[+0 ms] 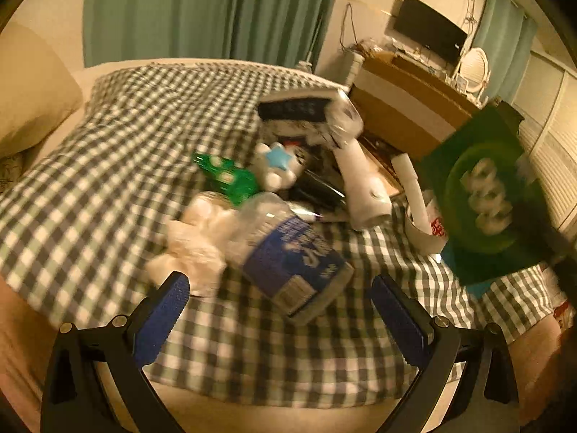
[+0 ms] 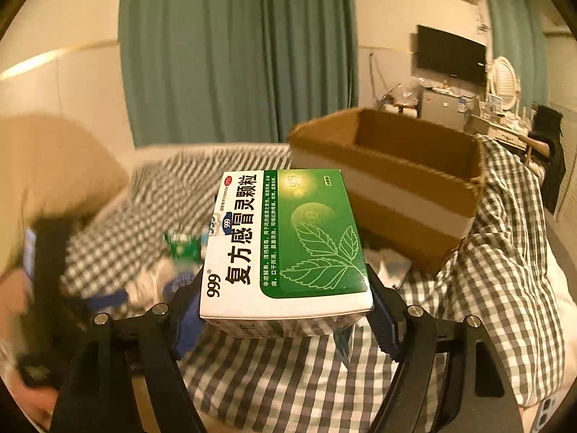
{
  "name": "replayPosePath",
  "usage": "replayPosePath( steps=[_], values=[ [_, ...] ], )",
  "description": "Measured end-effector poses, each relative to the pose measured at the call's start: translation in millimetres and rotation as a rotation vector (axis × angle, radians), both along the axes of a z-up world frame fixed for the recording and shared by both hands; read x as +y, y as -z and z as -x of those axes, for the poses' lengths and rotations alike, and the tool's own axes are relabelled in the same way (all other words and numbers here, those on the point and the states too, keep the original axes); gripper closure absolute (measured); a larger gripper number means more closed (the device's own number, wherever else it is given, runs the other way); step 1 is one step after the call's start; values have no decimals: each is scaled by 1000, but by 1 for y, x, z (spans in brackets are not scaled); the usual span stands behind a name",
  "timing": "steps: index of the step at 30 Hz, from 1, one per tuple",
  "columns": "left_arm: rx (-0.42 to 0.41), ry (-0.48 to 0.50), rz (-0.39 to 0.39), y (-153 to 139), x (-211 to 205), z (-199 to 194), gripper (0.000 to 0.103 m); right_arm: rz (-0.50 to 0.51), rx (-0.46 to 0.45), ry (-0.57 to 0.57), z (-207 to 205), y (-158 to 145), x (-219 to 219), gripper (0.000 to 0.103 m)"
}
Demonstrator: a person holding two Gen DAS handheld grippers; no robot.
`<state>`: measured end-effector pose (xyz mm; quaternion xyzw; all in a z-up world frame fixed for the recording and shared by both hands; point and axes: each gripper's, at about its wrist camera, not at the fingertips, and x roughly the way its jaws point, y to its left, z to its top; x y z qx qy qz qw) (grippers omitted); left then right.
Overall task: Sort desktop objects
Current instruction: 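Grasp the blue-labelled floss jar with the left tool while the right tool grasps the green medicine box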
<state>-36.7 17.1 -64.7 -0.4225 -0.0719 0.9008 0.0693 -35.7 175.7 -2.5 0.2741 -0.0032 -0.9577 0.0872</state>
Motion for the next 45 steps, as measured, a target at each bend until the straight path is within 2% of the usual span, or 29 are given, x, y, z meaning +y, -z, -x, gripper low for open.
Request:
replayPosePath(
  steps=[6,7,11,16,22,29,35,37,41,45],
  values=[
    [-63,-37,-59,15,14,25,2,50,-14,1,1,1,14,27],
    [-67,-48,-61,17,14,29,6,60,-20,-4,2,1,15,27],
    [-69,-83,-15,22,10,42,32,104,-42,-10,5,4,23,27],
    [-53,-71,-19,22,4,41,34,135,-68,-6,12,5,28,27],
    [-36,-58,-28,12,3,31,37,106,-76,-11,12,7,24,27],
    [25,-32,11,-8,0,12,49,68,-79,-12,11,13,17,27],
    [-46,3,-15,3,-2,6,51,10,-77,-20,4,17,5,27],
    [-71,17,4,9,9,-2,51,4,-74,-15,2,17,5,27],
    [-51,43,53,11,17,-6,50,0,-76,-7,1,18,7,27],
    [-78,42,17,15,14,-6,44,-3,-81,-11,1,18,6,27]
  ],
)
